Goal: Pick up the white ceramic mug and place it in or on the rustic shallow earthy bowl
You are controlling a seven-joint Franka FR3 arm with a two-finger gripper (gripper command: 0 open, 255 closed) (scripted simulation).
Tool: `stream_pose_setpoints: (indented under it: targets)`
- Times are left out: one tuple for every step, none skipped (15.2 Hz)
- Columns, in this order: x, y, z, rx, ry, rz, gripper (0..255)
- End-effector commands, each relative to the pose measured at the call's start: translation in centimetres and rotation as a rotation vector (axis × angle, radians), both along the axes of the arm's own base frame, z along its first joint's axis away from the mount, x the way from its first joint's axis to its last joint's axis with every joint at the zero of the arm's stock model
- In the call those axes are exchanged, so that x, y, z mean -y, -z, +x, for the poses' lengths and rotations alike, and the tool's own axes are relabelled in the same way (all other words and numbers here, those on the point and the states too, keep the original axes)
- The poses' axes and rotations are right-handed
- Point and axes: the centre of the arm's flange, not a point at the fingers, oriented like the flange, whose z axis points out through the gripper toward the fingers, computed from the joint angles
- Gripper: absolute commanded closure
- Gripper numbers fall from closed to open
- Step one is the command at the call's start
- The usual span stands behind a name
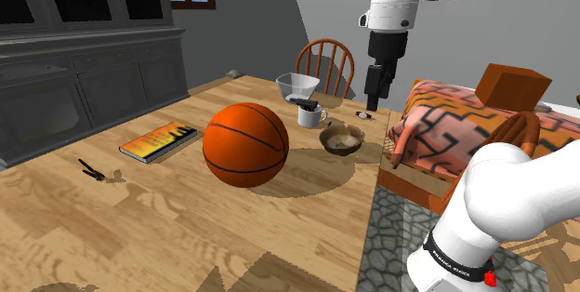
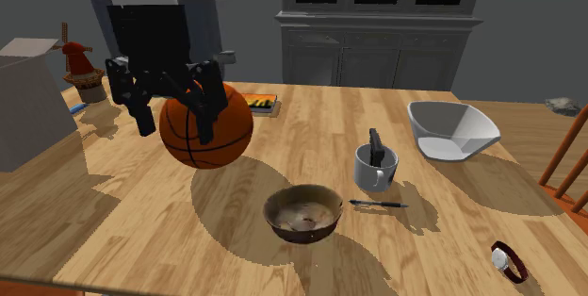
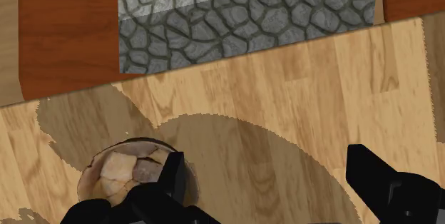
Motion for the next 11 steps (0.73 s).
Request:
stream_pose_setpoints:
  targets:
    - [0.0, 0.0, 0.0, 0.000, 0.000, 0.000, 0]
    - [0.9, 0.6, 0.7, 0.003, -0.005, 0.000, 0]
    - [1.8, 1.1, 1.4, 0.006, -0.011, 0.001, 0]
    - [2.7, 1.7, 2.2, 0.009, -0.016, 0.001, 0]
    - [3.6, 2.2, 2.9, 0.012, -0.021, 0.002, 0]
    - [4.5, 2.8, 3.6, 0.014, -0.026, 0.002, 0]
    - [5.4, 3.3, 4.4, 0.017, -0.032, 0.003, 0]
    - [6.3, 3.9, 5.1, 0.020, -0.037, 0.003, 0]
    - [7.2, 4.4, 5.9, 0.023, -0.042, 0.003, 0]
    - [8.1, 5.0, 6.7, 0.026, -0.047, 0.004, 0]
    - [9.0, 5.5, 7.4, 0.029, -0.053, 0.004, 0]
